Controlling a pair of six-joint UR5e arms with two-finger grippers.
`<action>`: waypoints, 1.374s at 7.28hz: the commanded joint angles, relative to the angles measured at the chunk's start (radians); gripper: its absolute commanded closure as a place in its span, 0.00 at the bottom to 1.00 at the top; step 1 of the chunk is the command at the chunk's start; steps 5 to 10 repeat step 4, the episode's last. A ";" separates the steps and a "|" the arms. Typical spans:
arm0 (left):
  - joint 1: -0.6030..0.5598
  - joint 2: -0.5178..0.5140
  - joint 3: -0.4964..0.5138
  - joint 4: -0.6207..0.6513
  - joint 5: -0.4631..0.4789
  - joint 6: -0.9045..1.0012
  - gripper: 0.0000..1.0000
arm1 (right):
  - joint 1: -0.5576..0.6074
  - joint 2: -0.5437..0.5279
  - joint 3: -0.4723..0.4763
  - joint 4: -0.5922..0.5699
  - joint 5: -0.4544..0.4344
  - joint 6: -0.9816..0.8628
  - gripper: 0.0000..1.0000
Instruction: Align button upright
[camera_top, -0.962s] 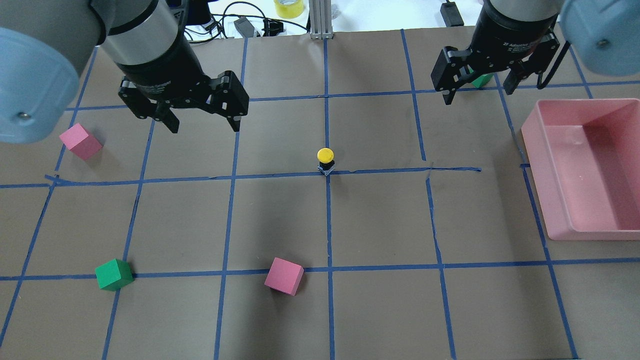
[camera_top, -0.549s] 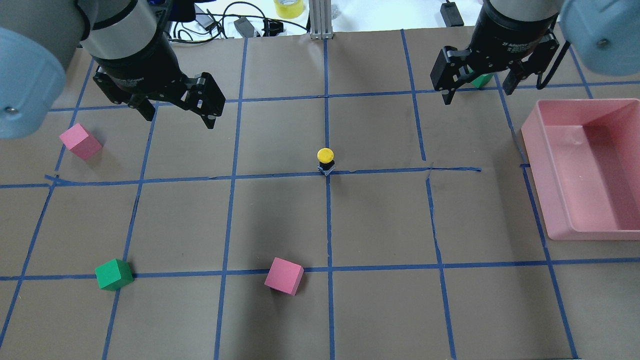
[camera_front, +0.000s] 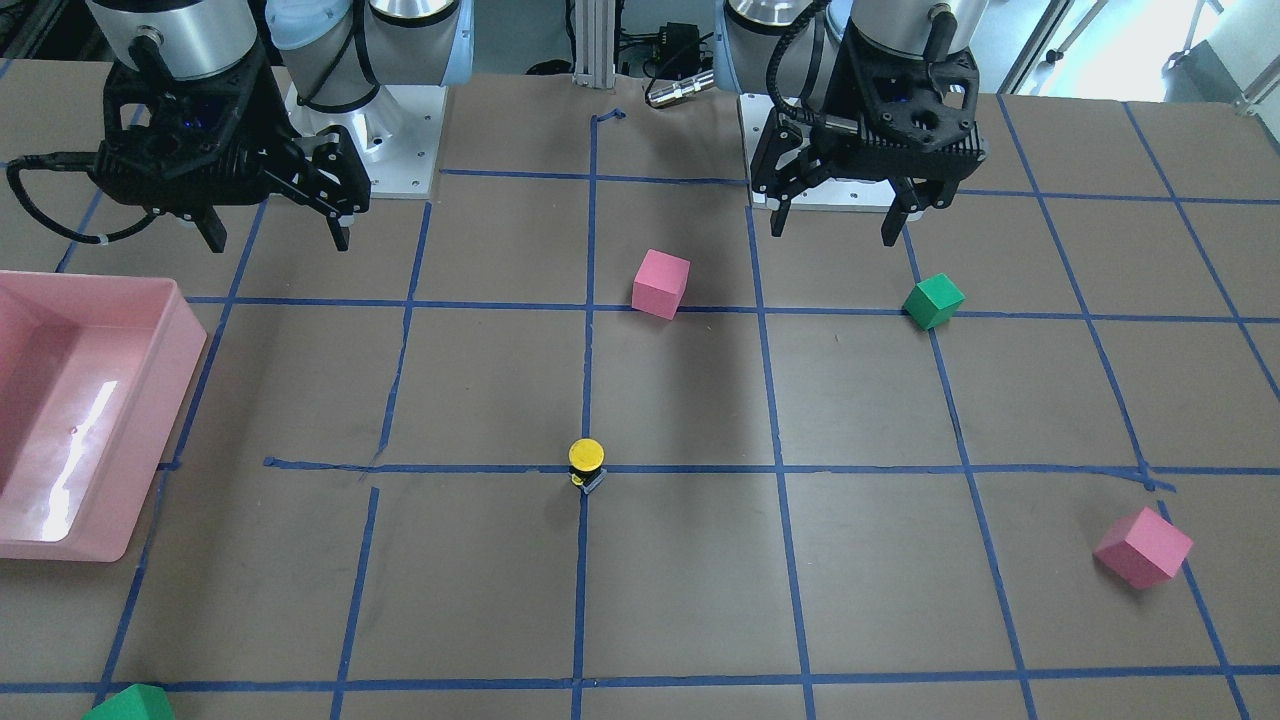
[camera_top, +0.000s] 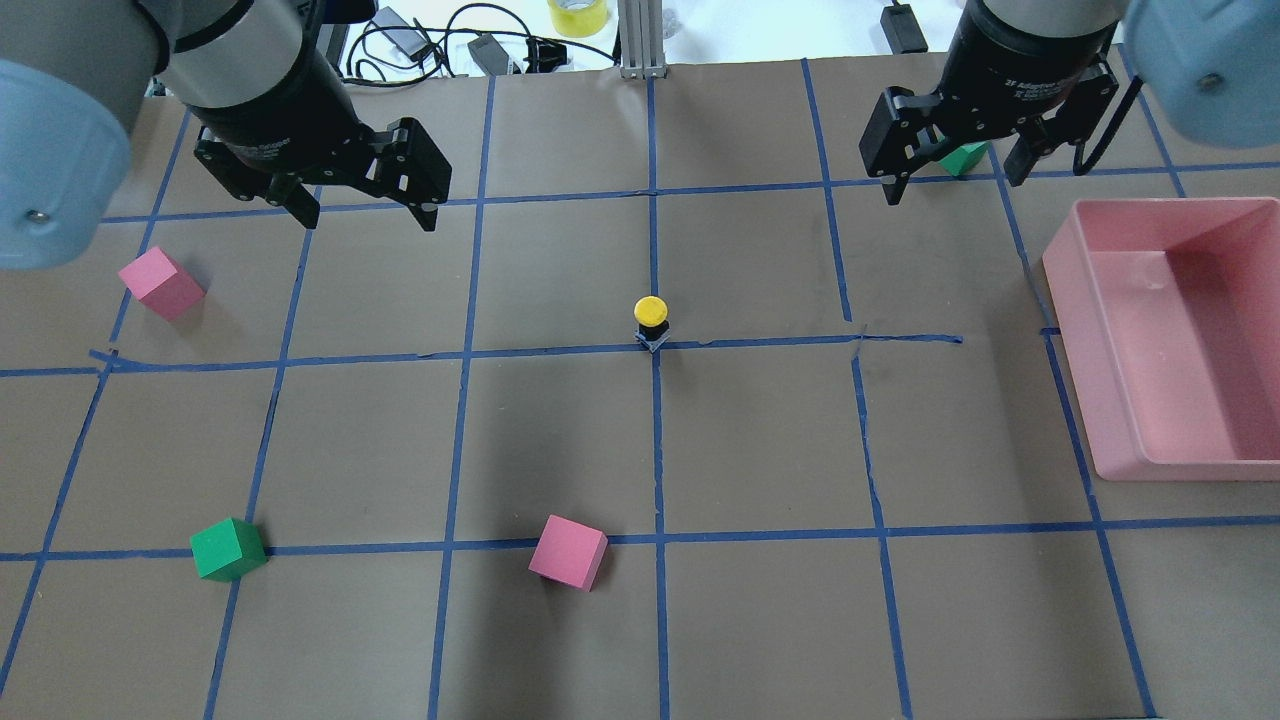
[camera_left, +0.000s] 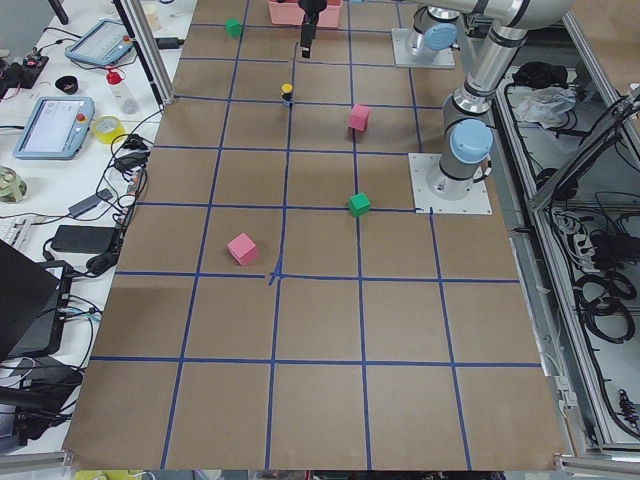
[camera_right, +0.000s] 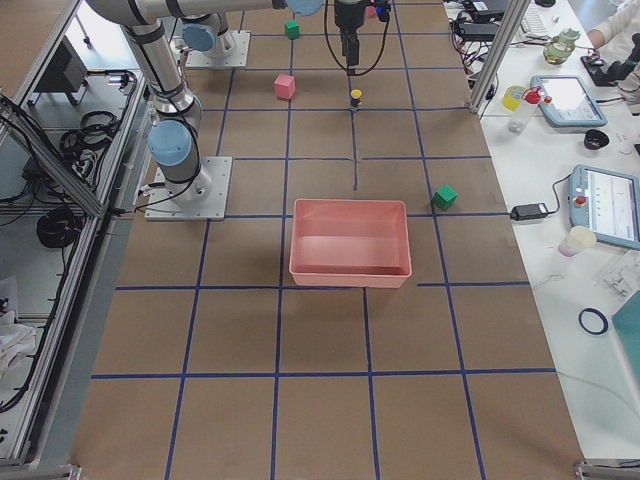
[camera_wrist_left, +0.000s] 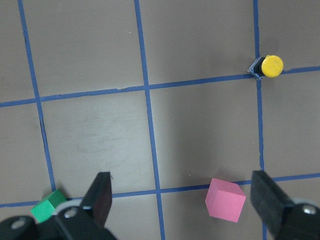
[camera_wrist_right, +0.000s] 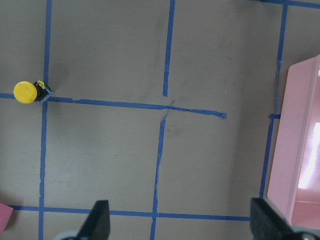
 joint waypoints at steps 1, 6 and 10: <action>0.007 0.005 -0.014 0.021 0.000 -0.001 0.00 | 0.000 0.000 -0.002 -0.001 0.001 0.000 0.00; 0.005 0.008 -0.026 0.019 0.000 -0.001 0.00 | 0.000 0.000 0.002 -0.001 0.001 0.000 0.00; 0.005 0.008 -0.026 0.019 0.000 -0.001 0.00 | 0.000 0.000 0.002 -0.001 0.001 0.000 0.00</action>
